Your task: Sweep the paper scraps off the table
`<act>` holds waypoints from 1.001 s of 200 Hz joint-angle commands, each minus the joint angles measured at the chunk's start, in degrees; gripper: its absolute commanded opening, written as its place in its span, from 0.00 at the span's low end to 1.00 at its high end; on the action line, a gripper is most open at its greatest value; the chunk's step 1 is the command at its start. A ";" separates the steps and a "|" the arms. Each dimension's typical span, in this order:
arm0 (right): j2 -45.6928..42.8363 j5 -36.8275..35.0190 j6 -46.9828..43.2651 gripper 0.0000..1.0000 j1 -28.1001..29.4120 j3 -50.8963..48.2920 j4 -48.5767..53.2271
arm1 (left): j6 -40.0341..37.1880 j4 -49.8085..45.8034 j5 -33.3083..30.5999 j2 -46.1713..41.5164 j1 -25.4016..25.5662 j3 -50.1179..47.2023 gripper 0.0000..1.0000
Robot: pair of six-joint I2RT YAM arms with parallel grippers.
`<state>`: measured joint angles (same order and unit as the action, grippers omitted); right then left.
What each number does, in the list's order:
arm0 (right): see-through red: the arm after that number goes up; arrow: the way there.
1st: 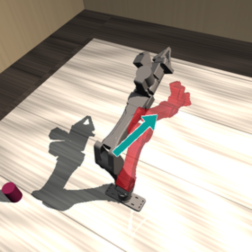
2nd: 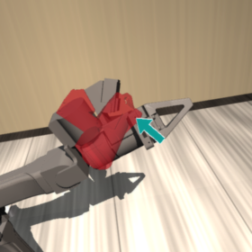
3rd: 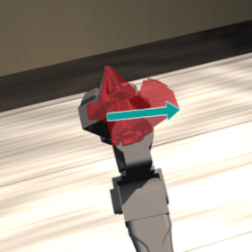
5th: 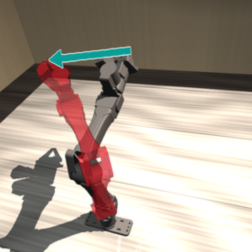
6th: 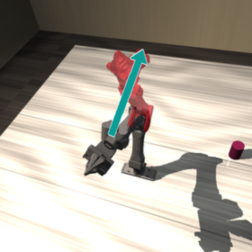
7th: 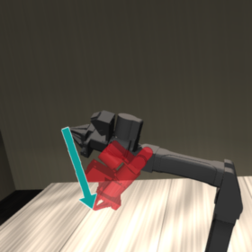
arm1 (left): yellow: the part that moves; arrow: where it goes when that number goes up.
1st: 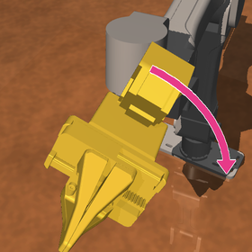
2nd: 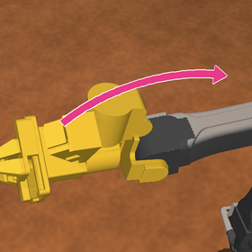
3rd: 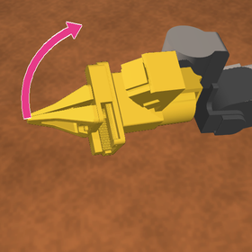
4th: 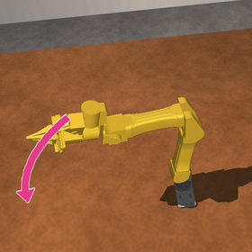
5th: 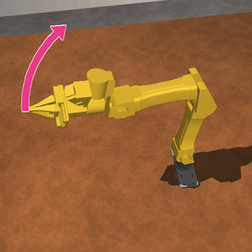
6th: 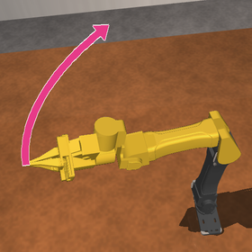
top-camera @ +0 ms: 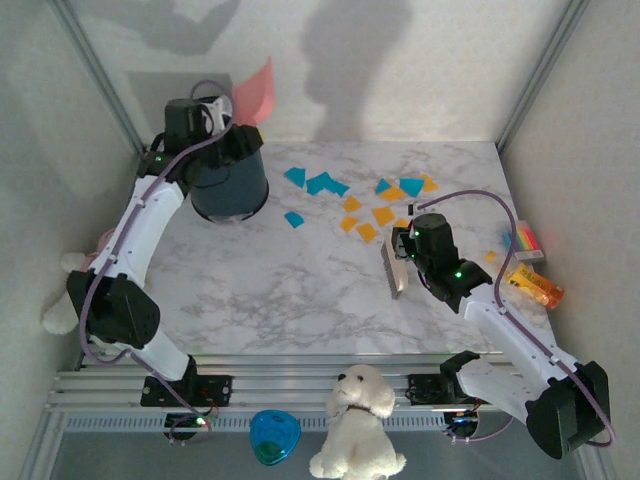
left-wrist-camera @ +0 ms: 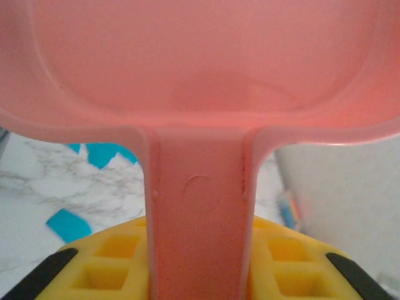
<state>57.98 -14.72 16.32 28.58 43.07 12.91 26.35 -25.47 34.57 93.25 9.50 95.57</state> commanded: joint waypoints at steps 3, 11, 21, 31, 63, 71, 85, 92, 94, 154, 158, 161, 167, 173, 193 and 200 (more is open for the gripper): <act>-0.74 1.05 1.06 0.00 -0.43 1.16 -2.17 | -10.73 -8.71 -9.29 -1.08 3.12 3.01 0.00; -0.65 1.16 1.08 0.00 -0.52 1.14 -2.23 | -12.06 -9.79 -10.98 -0.82 4.04 3.45 0.00; -0.58 1.41 1.34 0.00 -0.50 1.05 -2.43 | -13.71 -10.40 -12.57 -0.62 5.22 3.57 0.00; -0.58 1.69 1.51 0.00 -0.49 0.92 -2.80 | -15.61 -10.92 -13.83 -0.53 6.46 3.59 0.00; -0.43 3.04 2.35 0.00 -0.56 0.48 -4.13 | -20.96 -11.48 -19.75 -0.75 10.63 2.93 0.00; -0.49 3.64 2.56 0.00 -0.59 0.44 -4.51 | -21.70 -11.44 -21.48 -0.61 11.50 2.47 0.00; -0.29 5.30 3.23 0.00 -1.01 0.41 -5.59 | -22.59 -11.52 -24.32 0.02 12.74 1.71 0.00; -0.13 6.14 3.56 0.00 -1.23 0.52 -6.15 | -22.94 -11.81 -25.35 0.36 13.31 1.49 0.00; -0.10 6.38 3.66 0.00 -1.31 0.59 -6.32 | -23.06 -11.93 -25.69 0.48 13.47 1.40 0.00; 6.69 14.71 7.54 0.00 -2.30 4.73 -13.64 | -24.50 -12.12 -31.13 0.36 15.64 -2.44 0.00; 7.58 15.38 7.78 0.00 -2.33 5.25 -14.20 | -24.48 -11.93 -31.33 0.20 15.64 -2.87 0.00; 8.21 15.91 8.01 0.00 -2.32 5.62 -14.65 | -24.50 -11.67 -31.58 -0.01 15.63 -3.22 0.00; 9.63 16.84 8.59 0.00 -2.38 6.42 -15.45 | -24.39 -11.16 -32.06 -0.47 15.64 -4.07 0.00; 10.98 17.83 9.14 0.00 -2.36 7.28 -16.23 | -24.38 -10.50 -32.55 -1.03 15.64 -4.95 0.00; 16.14 20.42 11.03 0.00 -2.33 10.13 -18.55 | -24.49 -7.67 -33.33 -3.54 15.64 -8.63 0.00; 17.95 21.25 11.79 0.00 -2.30 11.10 -19.47 | -24.67 -6.62 -33.57 -4.60 15.64 -10.12 0.00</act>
<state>71.64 1.48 24.32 26.48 49.43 0.58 2.87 -35.83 4.01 93.14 24.95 89.06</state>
